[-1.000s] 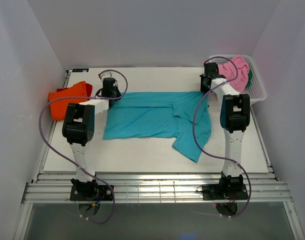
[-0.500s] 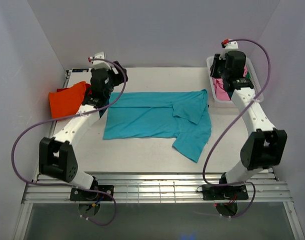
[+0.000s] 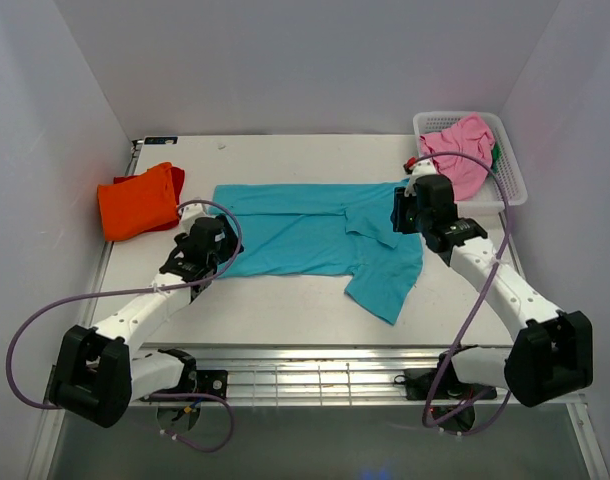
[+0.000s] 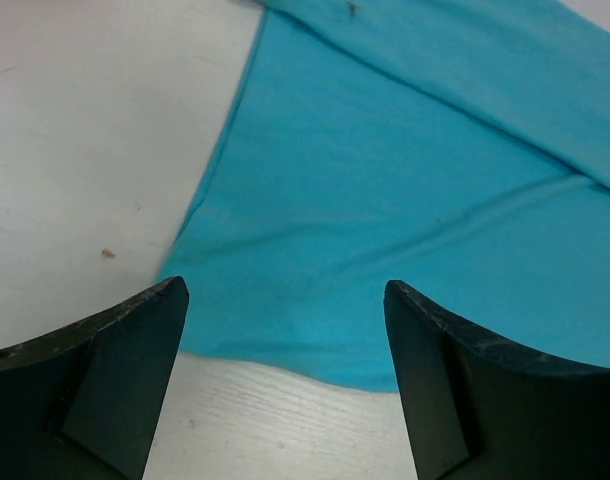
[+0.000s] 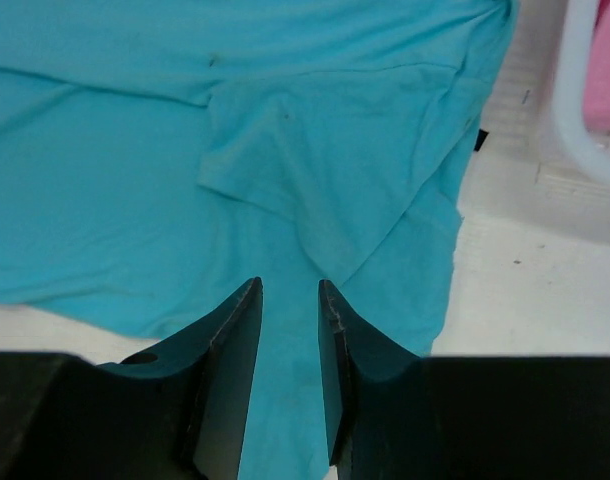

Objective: Fold and stack the t-shirts
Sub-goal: Grap the side of the flattened tshirt closest away from the robot with both arms

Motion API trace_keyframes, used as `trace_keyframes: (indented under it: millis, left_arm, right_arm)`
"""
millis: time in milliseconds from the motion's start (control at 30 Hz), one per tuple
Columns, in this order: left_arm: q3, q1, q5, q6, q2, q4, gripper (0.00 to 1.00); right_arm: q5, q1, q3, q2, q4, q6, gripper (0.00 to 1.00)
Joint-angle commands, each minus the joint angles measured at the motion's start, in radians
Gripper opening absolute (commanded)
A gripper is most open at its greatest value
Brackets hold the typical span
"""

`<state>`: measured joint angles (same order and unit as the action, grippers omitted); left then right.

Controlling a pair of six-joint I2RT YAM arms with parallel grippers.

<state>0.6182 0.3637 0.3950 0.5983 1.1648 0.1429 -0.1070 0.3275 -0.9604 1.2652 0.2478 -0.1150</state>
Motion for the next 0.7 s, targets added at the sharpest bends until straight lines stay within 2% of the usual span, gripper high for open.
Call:
trace_keyframes:
  millis: [0,267,467,667]
  left_arm:
    - [-0.021,0.012,0.123,0.106,-0.037,0.09,0.9]
    - [-0.112,0.017,0.151,0.159,-0.062,0.109,0.91]
    - [-0.109,0.017,0.134,0.126,-0.013,0.064,0.91]
    - [-0.1,0.015,0.116,0.098,0.061,-0.011,0.92]
  right_arm:
    - [-0.103,0.094,0.032,-0.091,0.068,-0.08,0.36]
    - [-0.267,0.352,0.173,-0.125,0.197,-0.267,0.41]
    - [-0.359,0.467,0.222,-0.081,0.257,-0.37,0.41]
    - [-0.407,0.519,0.233,-0.081,0.313,-0.425,0.41]
